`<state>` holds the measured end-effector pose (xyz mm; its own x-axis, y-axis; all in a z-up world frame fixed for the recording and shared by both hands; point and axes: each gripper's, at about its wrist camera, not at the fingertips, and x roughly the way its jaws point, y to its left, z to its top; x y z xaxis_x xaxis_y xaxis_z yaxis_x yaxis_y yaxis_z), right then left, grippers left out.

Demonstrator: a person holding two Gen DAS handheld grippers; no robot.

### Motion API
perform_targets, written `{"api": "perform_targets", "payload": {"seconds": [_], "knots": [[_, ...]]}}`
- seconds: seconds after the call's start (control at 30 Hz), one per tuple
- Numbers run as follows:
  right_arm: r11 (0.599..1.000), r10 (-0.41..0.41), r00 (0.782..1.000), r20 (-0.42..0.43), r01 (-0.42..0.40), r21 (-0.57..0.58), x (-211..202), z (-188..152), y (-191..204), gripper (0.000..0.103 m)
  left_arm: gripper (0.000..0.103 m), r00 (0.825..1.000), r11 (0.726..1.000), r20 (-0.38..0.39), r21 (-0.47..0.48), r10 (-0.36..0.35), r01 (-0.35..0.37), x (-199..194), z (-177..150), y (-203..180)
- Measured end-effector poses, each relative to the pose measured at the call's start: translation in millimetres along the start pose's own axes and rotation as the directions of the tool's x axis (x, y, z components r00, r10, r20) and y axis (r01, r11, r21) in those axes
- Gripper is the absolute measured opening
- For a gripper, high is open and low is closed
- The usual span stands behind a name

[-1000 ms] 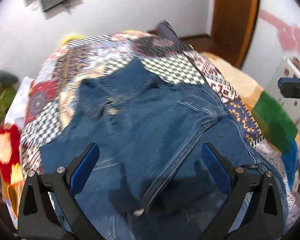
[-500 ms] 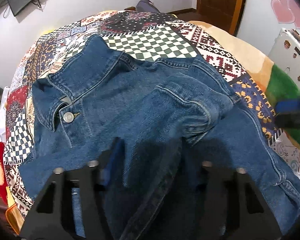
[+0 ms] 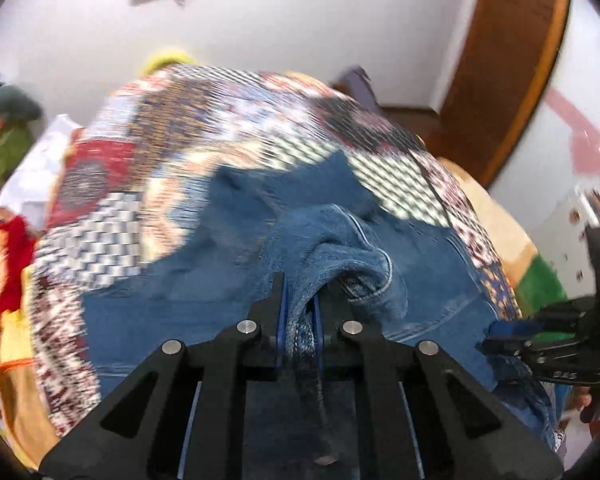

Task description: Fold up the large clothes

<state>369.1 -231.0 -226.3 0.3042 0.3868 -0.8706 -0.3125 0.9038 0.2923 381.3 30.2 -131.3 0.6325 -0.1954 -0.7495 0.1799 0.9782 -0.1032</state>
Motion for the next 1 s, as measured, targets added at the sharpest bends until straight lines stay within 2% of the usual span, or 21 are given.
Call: {"api": "perform_targets", "payload": {"seconds": [0.1,0.17,0.3,0.47,0.6,0.67,0.73,0.77,0.8,0.87,0.97,1.0], "knots": [[0.998,-0.061,0.998,-0.036,0.06,-0.016,19.3,-3.8,3.7,0.017,0.008,0.999,0.998,0.03,-0.057,0.028,-0.026,-21.0,-10.1,33.1],[0.996,-0.083,0.996,-0.028,0.082,-0.026,24.4,-7.1,3.5,0.017,0.008,0.998,0.996,0.029,-0.083,0.048,-0.045,-28.8,-22.7,52.7],[0.989,-0.141,0.99,-0.003,0.141,-0.037,22.6,-12.9,2.9,0.017,0.008,0.998,0.986,-0.027,-0.156,0.061,-0.064,-28.8,-60.1,88.5],[0.973,-0.218,0.976,0.017,0.218,-0.074,22.0,-18.6,4.6,0.017,0.008,0.993,0.954,-0.111,-0.289,0.05,-0.08,-14.3,-117.4,128.0],[0.957,-0.272,0.962,0.022,0.273,-0.095,20.2,-24.3,6.9,0.017,0.008,0.983,0.919,-0.177,-0.393,-0.042,-0.032,-3.6,-163.5,150.2],[0.953,-0.287,0.958,0.017,0.287,-0.098,19.2,-28.2,6.3,0.017,0.009,0.977,0.914,-0.211,-0.402,-0.039,-0.051,-1.4,-178.0,154.6],[0.948,-0.303,0.953,0.006,0.303,-0.095,18.7,-32.5,4.1,0.017,0.011,0.971,0.902,-0.223,-0.431,-0.083,-0.022,-1.4,-188.1,157.0],[0.947,-0.311,0.951,0.002,0.31,-0.091,18.7,-34.1,2.4,0.017,0.023,0.97,0.895,-0.22,-0.446,-0.105,-0.004,-2.1,-190.4,156.4],[0.947,-0.312,0.95,0.001,0.311,-0.085,17.8,-35.5,0.7,0.017,0.041,0.969,0.884,-0.207,-0.467,-0.131,0.02,-3.7,-192.9,157.0],[0.951,-0.302,0.953,0.001,0.301,-0.066,15.9,-37.3,-2.5,0.018,0.062,0.973,0.86,-0.163,-0.506,-0.164,0.061,-9.7,-194.5,155.2],[0.957,-0.288,0.958,-0.014,0.287,-0.028,13.8,-37.7,-6.8,0.018,0.065,0.965,0.815,-0.097,-0.561,-0.242,0.147,-11.3,-191.7,154.6],[0.96,-0.281,0.959,-0.019,0.281,-0.016,13.4,-37.4,-8.1,0.018,0.065,0.96,0.79,-0.086,-0.59,-0.268,0.168,-7.0,-190.6,156.4]]}}
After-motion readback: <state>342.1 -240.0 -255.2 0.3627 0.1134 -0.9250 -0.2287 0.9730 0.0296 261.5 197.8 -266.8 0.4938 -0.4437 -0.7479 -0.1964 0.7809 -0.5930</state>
